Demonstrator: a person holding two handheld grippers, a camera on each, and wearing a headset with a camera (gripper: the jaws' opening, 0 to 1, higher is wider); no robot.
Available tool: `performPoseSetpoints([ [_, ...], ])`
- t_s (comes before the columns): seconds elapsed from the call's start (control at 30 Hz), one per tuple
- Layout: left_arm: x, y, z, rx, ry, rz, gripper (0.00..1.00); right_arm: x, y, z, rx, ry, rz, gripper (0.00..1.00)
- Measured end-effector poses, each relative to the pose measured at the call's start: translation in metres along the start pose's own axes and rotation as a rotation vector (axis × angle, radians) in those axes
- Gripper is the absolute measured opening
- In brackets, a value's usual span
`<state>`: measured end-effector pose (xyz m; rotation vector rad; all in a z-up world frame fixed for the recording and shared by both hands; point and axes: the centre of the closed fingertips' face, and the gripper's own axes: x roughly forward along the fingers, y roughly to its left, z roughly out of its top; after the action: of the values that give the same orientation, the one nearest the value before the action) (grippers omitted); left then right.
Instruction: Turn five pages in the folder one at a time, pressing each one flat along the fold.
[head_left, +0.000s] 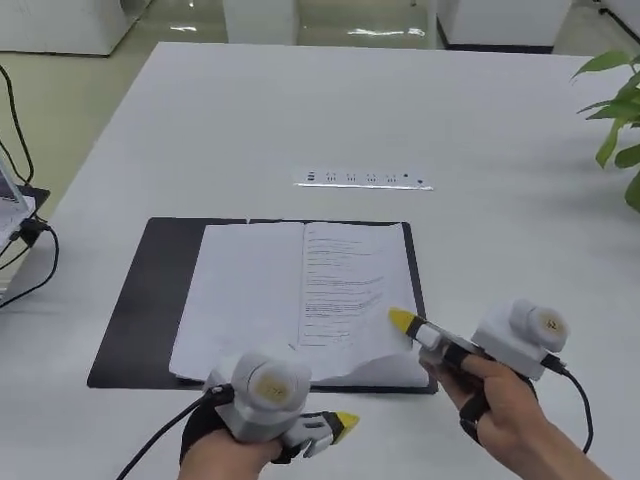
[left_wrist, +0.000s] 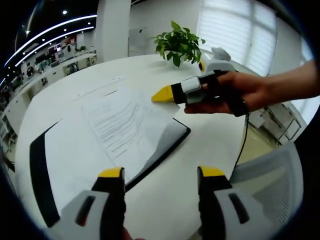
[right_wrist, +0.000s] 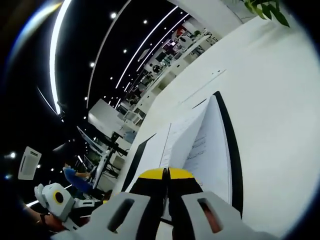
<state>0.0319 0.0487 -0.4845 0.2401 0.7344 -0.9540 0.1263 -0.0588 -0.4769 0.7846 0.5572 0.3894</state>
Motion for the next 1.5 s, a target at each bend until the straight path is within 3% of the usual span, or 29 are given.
performPoseSetpoints([
  [0.23, -0.025, 0.015, 0.003, -0.034, -0.048, 0.049, 0.57, 0.009, 0.017, 0.001, -0.027, -0.004, 0.012, 0.00],
  [0.5, -0.047, 0.018, 0.002, -0.053, -0.080, 0.069, 0.58, 0.023, 0.038, -0.008, -0.028, -0.007, 0.027, 0.00],
  [0.7, -0.063, 0.029, 0.000, -0.082, -0.112, 0.093, 0.57, 0.036, 0.059, -0.017, -0.046, 0.011, 0.053, 0.00],
  [1.0, -0.085, 0.049, -0.014, -0.141, -0.136, 0.149, 0.58, 0.054, 0.084, -0.030, -0.049, 0.016, 0.080, 0.00],
  [1.5, -0.127, 0.093, -0.034, -0.126, -0.129, 0.237, 0.58, 0.076, 0.114, -0.048, -0.059, 0.024, 0.099, 0.00],
])
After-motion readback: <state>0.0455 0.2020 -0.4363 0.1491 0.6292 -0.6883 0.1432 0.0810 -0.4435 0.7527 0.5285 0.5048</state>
